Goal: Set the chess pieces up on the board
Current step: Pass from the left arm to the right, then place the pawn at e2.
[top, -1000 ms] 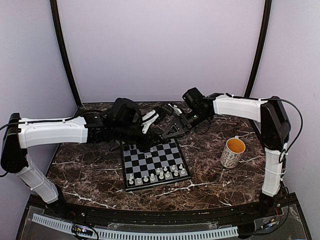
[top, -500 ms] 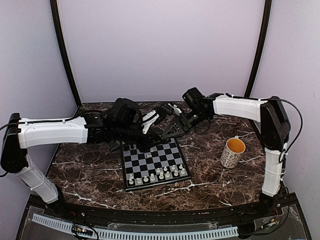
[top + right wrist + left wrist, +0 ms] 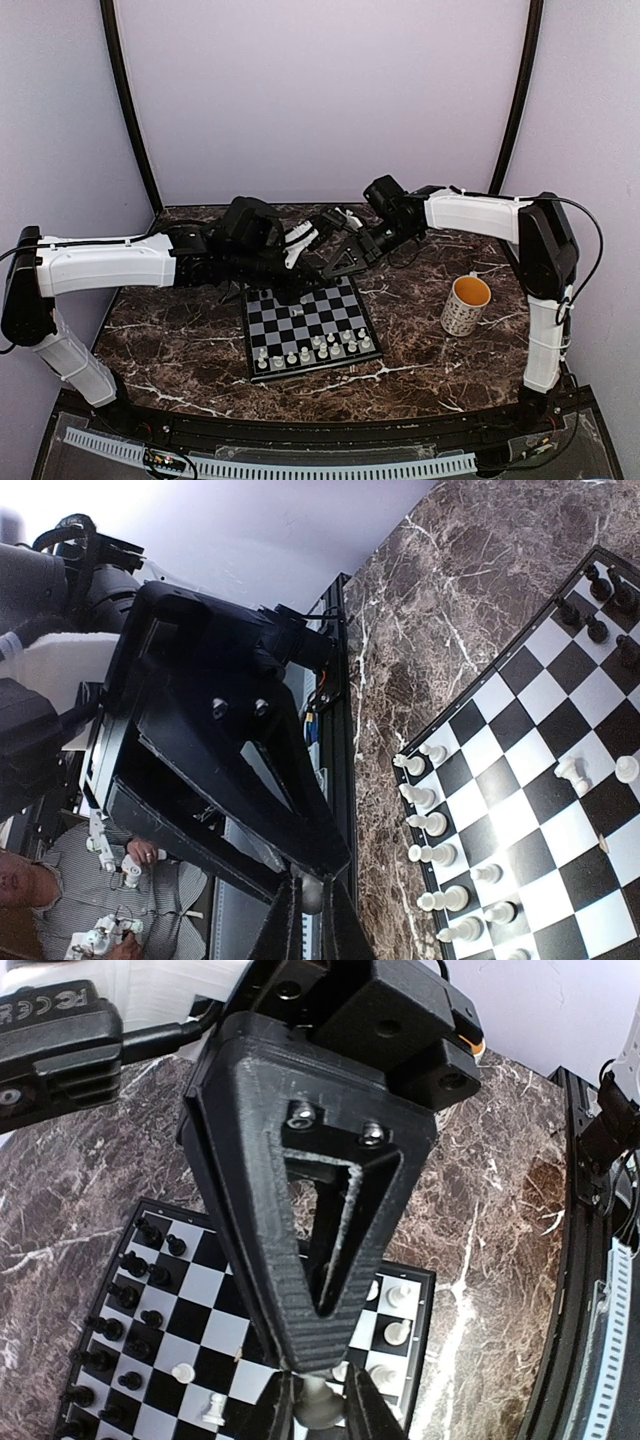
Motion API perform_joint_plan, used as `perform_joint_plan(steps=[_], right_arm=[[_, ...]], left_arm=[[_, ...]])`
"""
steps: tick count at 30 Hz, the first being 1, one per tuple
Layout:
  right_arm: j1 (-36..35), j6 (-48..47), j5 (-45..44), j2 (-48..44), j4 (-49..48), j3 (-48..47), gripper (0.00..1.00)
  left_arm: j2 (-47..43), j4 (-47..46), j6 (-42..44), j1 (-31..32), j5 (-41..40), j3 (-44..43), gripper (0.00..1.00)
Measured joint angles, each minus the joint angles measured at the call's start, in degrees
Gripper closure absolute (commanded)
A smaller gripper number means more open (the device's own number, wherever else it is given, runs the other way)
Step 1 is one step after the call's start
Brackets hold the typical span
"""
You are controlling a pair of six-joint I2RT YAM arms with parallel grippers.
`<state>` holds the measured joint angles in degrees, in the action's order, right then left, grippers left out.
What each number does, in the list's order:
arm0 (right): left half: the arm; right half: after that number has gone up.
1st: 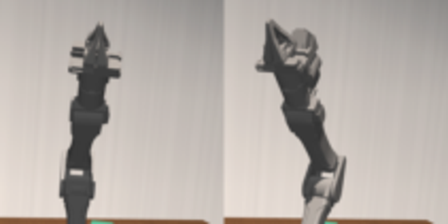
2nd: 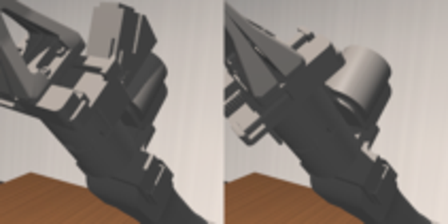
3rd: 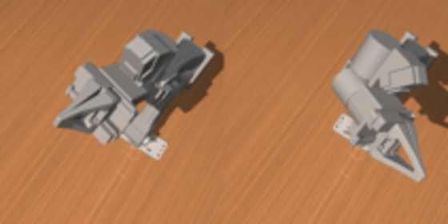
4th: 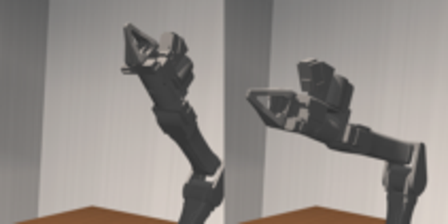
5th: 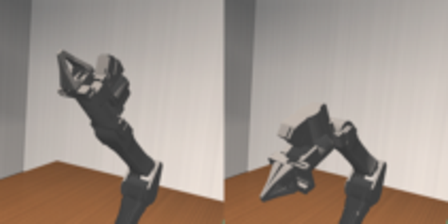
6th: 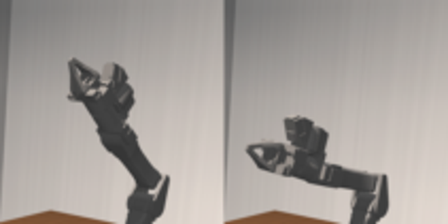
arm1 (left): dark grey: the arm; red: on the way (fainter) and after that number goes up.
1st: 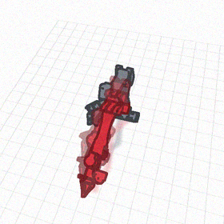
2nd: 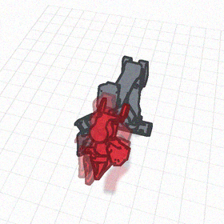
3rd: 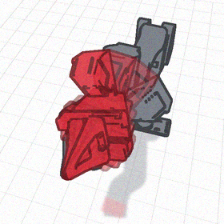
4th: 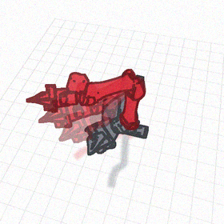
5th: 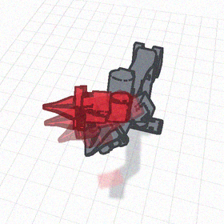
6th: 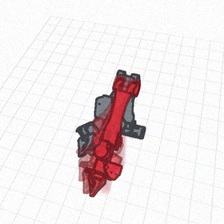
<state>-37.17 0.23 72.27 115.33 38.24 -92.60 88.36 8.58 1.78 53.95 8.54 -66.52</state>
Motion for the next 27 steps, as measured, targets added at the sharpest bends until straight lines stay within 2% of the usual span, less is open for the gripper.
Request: perform_joint_plan(steps=[1,2,4,10,14,19,22,27], right_arm=[[-0.04,-0.63,-0.61,0.07,0.7,-0.61,1.0],[-0.09,-1.31,-1.33,0.11,1.16,-1.14,1.0],[-0.28,-2.89,-3.37,0.24,2.56,-2.49,1.0],[-0.42,-7.08,-10.6,0.24,5.55,-4.61,1.0],[-0.46,-10.05,-16.87,0.24,7.63,-6.08,1.0],[-1.49,-14.08,-26.1,0.24,9.4,-8.72,1.0],[-3.93,-16.59,-32.52,0.24,9.79,-9.4,1.0],[-10.21,-20.65,-42.36,0.28,10.47,-9.53,1.0]], left_arm=[[0.0,-0.04,0.28,-0.02,-0.04,0.0,0.67],[0.0,-0.13,0.42,0.0,-0.02,0.0,0.57],[0.0,-0.13,0.92,0.04,0.0,0.0,0.49],[-1.53,2.21,1.49,0.17,-0.5,0.13,0.45],[-7.21,4.72,2.01,0.22,-2.4,1.05,0.41],[-18.14,2.86,2.64,-0.55,-11.98,3.43,0.32],[-21.53,0.2,1.51,-5.2,-15.54,4.02,0.3],[-20.33,-3.13,-3.96,-16.37,-18.82,4.07,0.3]])
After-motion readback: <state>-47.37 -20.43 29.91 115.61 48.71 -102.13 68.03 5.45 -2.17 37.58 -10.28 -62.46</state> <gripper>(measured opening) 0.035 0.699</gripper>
